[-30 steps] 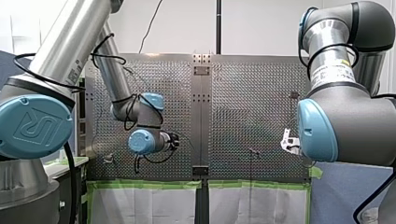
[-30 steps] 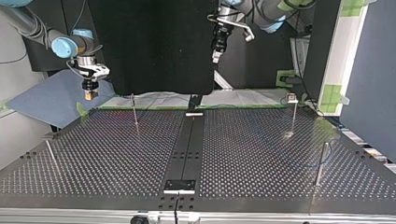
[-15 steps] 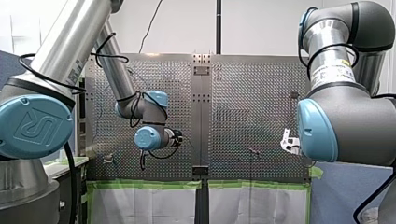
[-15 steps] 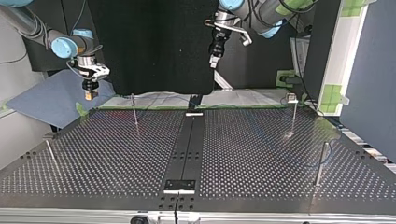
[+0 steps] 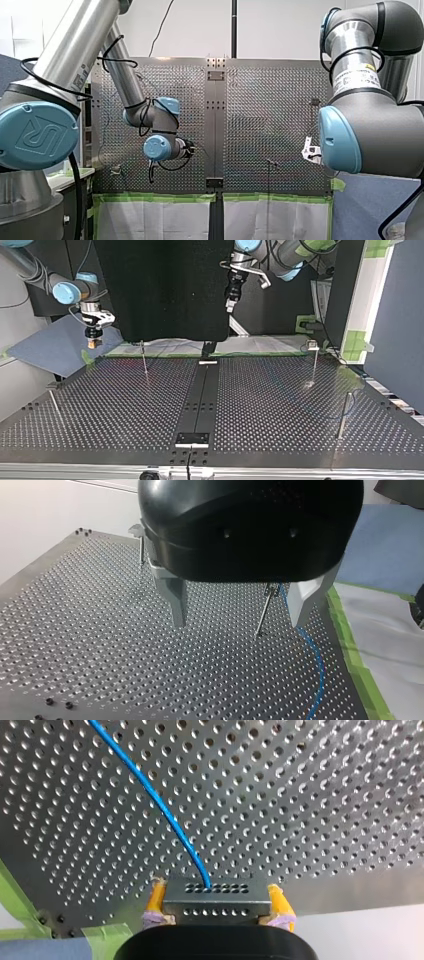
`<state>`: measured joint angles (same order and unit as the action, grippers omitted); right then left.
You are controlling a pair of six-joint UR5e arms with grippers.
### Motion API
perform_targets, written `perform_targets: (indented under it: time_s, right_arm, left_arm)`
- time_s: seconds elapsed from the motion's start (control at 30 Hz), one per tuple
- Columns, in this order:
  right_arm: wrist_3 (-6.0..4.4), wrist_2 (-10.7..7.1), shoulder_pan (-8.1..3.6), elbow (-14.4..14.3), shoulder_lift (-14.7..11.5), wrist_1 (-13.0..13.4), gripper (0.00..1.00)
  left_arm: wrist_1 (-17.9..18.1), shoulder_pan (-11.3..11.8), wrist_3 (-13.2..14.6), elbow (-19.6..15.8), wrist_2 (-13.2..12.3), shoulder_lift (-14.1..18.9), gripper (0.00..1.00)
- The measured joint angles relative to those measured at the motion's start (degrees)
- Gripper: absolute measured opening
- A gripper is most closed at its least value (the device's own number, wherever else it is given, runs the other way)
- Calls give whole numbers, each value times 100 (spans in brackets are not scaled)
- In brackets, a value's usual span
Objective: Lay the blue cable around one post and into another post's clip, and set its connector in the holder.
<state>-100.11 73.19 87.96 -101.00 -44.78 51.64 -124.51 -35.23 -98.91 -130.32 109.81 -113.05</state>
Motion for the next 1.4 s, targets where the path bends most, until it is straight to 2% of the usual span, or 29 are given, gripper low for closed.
perform_targets:
  time_s: [0.17,0.43,0.73,1.03,1.2,1.4]
  right_arm:
    - [21,56,-25,25,-53,-62,0]
    - [-11,62,-32,37,-357,-202,0]
    - [10,74,43,36,-806,-498,0]
    - [68,203,109,33,-1234,-722,0]
    - [94,349,168,33,-1461,-922,0]
    - [160,403,247,33,-1763,-1165,0]
  left_arm:
    - [-58,11,35,0,6,0,100]
    - [-82,28,74,-1,6,0,100]
    - [-85,56,91,0,9,0,100]
    - [-83,111,99,0,10,1,100]
    - [-85,145,114,0,10,1,100]
    - [-94,193,125,1,10,0,100]
